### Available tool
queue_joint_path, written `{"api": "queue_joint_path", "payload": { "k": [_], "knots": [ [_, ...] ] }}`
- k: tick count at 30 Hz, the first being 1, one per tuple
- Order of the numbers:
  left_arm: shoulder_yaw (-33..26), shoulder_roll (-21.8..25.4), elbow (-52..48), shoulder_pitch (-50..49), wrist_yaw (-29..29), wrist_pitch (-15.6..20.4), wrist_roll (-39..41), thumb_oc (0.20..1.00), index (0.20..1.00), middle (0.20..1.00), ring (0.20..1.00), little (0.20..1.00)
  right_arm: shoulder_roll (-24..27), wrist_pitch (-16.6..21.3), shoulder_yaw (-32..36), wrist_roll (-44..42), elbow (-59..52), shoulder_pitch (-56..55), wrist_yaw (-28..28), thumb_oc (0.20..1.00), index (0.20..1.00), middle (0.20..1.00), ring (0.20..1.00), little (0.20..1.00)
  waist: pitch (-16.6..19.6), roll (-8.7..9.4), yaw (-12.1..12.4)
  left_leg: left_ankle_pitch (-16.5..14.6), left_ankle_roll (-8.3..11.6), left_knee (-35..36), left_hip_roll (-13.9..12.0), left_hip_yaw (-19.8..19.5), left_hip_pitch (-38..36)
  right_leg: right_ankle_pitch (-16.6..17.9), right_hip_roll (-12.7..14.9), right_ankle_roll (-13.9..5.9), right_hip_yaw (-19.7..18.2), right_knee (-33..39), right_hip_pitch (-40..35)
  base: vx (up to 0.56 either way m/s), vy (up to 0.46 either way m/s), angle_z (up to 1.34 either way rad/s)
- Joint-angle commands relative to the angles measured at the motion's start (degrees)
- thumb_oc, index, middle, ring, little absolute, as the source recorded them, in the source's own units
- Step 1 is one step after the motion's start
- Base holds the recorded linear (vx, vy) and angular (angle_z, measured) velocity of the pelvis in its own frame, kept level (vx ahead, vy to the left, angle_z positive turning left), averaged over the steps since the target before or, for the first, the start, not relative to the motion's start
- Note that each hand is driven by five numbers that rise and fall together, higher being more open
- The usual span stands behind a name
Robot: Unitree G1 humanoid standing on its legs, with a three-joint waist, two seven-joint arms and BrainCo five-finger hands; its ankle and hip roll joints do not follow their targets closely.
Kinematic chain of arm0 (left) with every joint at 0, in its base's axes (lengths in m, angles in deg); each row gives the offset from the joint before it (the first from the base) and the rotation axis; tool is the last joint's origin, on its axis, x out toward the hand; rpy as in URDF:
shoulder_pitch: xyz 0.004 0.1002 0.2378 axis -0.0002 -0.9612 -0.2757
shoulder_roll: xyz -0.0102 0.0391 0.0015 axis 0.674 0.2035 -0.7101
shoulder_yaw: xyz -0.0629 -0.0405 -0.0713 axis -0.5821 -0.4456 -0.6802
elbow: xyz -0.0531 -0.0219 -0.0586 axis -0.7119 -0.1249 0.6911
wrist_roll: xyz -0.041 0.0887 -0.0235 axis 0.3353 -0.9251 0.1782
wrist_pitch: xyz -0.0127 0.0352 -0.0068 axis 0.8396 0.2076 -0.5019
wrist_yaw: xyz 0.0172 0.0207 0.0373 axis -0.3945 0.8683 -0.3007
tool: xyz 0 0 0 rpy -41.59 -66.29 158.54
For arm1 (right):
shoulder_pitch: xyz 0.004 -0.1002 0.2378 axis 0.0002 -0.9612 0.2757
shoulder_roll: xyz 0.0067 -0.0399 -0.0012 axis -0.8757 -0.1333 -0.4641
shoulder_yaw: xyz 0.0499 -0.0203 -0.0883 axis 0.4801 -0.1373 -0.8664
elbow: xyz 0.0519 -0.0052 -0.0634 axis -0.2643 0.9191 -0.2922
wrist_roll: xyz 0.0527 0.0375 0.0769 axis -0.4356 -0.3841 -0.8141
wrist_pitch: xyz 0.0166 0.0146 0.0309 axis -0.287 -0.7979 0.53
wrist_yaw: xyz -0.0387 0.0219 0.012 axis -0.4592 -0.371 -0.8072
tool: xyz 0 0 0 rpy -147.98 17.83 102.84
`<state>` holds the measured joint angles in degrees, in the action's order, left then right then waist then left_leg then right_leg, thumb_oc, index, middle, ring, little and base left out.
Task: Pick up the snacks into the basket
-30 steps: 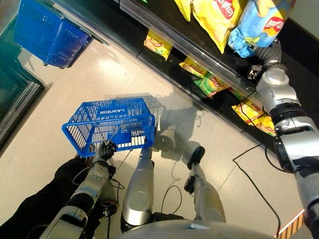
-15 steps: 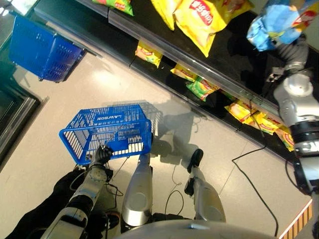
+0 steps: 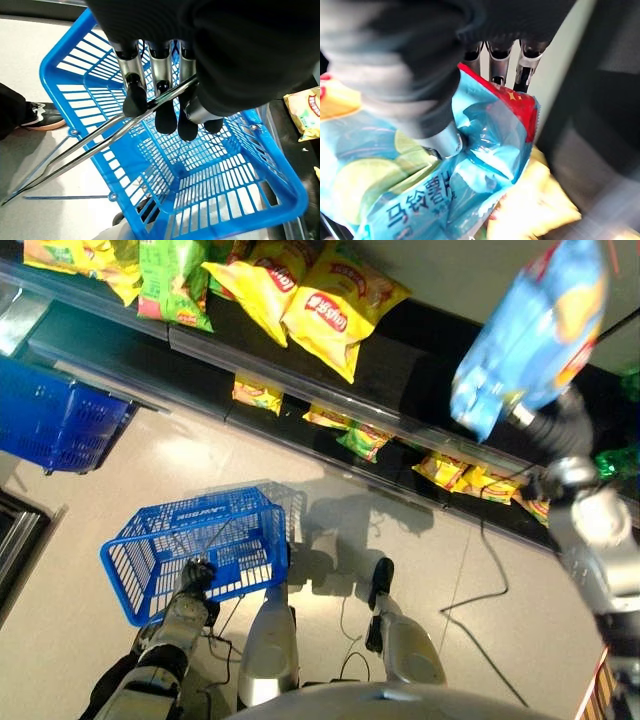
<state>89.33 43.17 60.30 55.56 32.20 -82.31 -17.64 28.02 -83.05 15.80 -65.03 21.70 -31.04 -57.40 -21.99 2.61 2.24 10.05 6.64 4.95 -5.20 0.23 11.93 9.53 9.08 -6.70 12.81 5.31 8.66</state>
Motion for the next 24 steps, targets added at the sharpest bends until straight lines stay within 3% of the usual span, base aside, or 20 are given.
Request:
{"api": "queue_joint_path", "payload": {
  "k": [1,4,6,7,10,14,16,22,24],
  "knots": [
    [0.72,0.5,4.06,-0.08,-0.85,-0.03,-0.85,0.2,0.2,0.2,0.2,0.2,-2.11,0.73,-0.15,7.95,-0.87,-0.96,2.91,0.2,0.2,0.2,0.2,0.2,3.13,0.48,-0.08,-2.78,-0.53,0.05,2.42,2.42,2.04,1.42,2.94,-4.99,-0.26,-0.31,3.02,-0.02,-0.015,-0.15],
    [0.45,0.28,2.52,0.23,-1.5,0.29,-0.05,0.2,0.2,0.2,0.2,0.2,-3.61,0.1,-1.87,14.22,1.46,-4.63,2.55,0.2,0.2,0.2,0.2,0.2,2.88,0.24,-0.41,-2.62,-0.47,0.05,2.35,2.44,2.33,1.41,2.8,-4.86,-0.37,-0.31,3.39,-0.01,-0.011,-0.17],
    [-0.43,-0.15,-0.6,1.0,-3.37,0.77,3.44,0.2,0.2,0.2,0.2,0.2,-6.37,-1.77,-6.02,24.59,6.61,-8.55,1.9,0.2,0.2,0.2,0.2,0.2,2.23,0.0,-0.95,-2.44,-0.41,0.05,2.13,2.68,2.58,1.39,2.58,-4.7,-0.47,-0.31,3.66,-0.01,-0.013,0.02],
    [3.37,-4.32,2.63,6.97,-6.44,-0.2,2.13,0.2,0.2,0.2,0.2,0.2,-7.81,-1.67,-10.65,26.4,11.6,-7.21,1.35,0.2,0.2,0.2,0.2,0.2,2.09,0.47,-1.77,-2.62,-0.26,0.05,1.86,2.9,2.29,1.18,2.36,-4.58,-0.61,-0.31,3.5,-0.03,-0.023,0.0],
    [6.26,-5.33,-0.3,6.38,-7.99,0.21,2.99,0.2,0.2,0.2,0.2,0.2,-9.19,-2.02,-12.82,31.52,17.58,-6.96,-2.09,0.2,0.2,0.2,0.2,0.2,1.8,0.9,-2.07,-2.28,-0.28,0.05,1.79,2.78,2.69,1.32,2.27,-4.5,-0.78,-0.31,3.85,-0.03,-0.034,0.02],
    [11.98,-5.59,-10.09,7.11,-8.36,1.84,3.75,0.2,0.2,0.2,0.2,0.2,-12.7,-5.73,-20.85,43.93,38.82,2.91,-9.73,0.2,0.2,0.2,0.2,0.2,0.47,0.13,-1.5,-1.82,-0.22,0.05,1.85,2.42,3.36,1.58,2.13,-4.38,-0.81,-0.31,4.36,-0.05,-0.013,-0.02],
    [14.47,-6.0,-12.16,8.78,-8.11,2.35,4.78,0.2,0.2,0.2,0.2,0.2,-14.21,-7.22,-24.66,47.28,45.54,8.53,-10.83,0.2,0.2,0.2,0.2,0.2,-0.08,-0.44,-0.9,-1.49,-0.09,0.05,1.94,2.19,3.9,1.83,2.17,-4.32,-0.8,-0.31,4.74,-0.06,-0.003,-0.04],
    [22.87,-7.8,-22.16,12.46,-3.34,3.74,7.32,0.2,0.2,0.2,0.2,0.2,-19.31,-8.96,-32.96,49.98,59.83,22.58,-11.35,0.2,0.2,0.2,0.2,0.2,-1.48,-1.76,0.69,-0.97,-0.01,0.05,2.3,1.47,5.42,2.4,2.31,-4.19,-0.15,-0.31,5.9,-0.04,-0.011,0.03],
    [27.61,-9.61,-25.23,14.59,-1.52,4.09,9.11,0.2,0.2,0.2,0.2,0.2,-23.17,-9.46,-35.88,48.86,68.31,29.94,-12.63,0.2,0.2,0.2,0.2,0.2,-2.17,-2.42,1.69,-0.69,0.01,0.05,2.41,1.15,6.01,2.68,2.44,-4.15,-0.08,-0.31,6.4,-0.04,-0.005,0.08]
  ]
}}
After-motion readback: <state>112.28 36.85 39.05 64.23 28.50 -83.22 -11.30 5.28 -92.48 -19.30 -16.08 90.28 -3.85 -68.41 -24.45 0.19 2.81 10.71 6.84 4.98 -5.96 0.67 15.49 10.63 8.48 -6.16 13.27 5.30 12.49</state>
